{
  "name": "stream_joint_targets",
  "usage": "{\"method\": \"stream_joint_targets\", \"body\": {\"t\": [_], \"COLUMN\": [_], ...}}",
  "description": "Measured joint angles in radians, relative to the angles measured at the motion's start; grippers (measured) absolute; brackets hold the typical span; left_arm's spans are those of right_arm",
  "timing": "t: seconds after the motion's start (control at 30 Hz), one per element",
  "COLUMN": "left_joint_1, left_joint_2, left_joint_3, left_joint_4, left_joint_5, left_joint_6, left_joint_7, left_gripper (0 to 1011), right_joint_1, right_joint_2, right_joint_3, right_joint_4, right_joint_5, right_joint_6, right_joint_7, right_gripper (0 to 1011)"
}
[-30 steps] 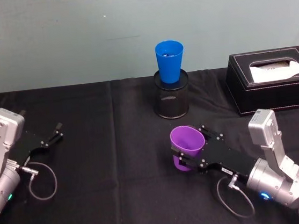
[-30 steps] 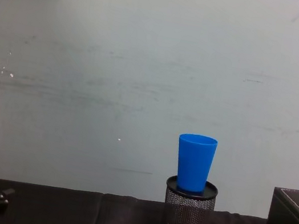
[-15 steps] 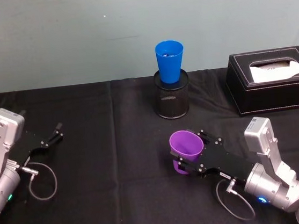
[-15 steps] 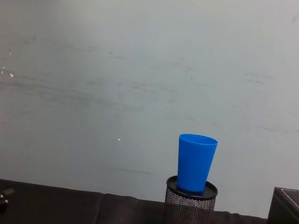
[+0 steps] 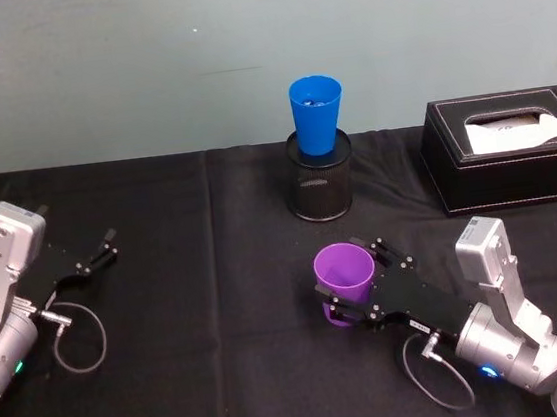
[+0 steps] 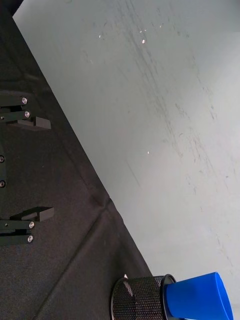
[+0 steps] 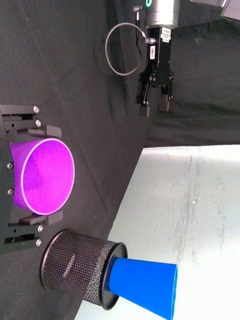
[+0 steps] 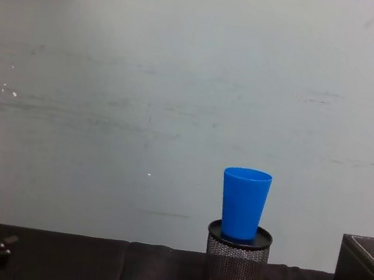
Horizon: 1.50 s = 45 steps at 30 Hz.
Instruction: Pick up one cup with a gripper and tap it against the other cup.
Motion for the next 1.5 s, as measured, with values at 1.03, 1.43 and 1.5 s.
{"method": "stream_joint_targets", "body": {"t": [1.03, 1.43, 1.5], "left_joint_1": [0.0, 0.0, 0.0], "left_joint_2": [0.0, 0.0, 0.0], "left_joint_3": [0.0, 0.0, 0.0], "left_joint_4": [0.0, 0.0, 0.0], "left_joint_5": [0.0, 0.0, 0.0], "left_joint_6": [0.0, 0.0, 0.0], "left_joint_7": [0.0, 0.0, 0.0], "left_gripper": [1000, 1000, 1000], "right_joint_1": [-0.07, -0.11, -0.111], "right_joint_2": [-0.013, -0.081, -0.091], "right_joint_3": [0.092, 0.177, 0.182], "right_joint_4": [-0.134, -0.136, -0.133], "right_joint_5": [0.086, -0.019, -0.045], "right_joint_6": [0.034, 0.099, 0.121], "right_joint_7": [-0.053, -0.311, -0.352], "right_gripper": [1003, 1003, 1003]}}
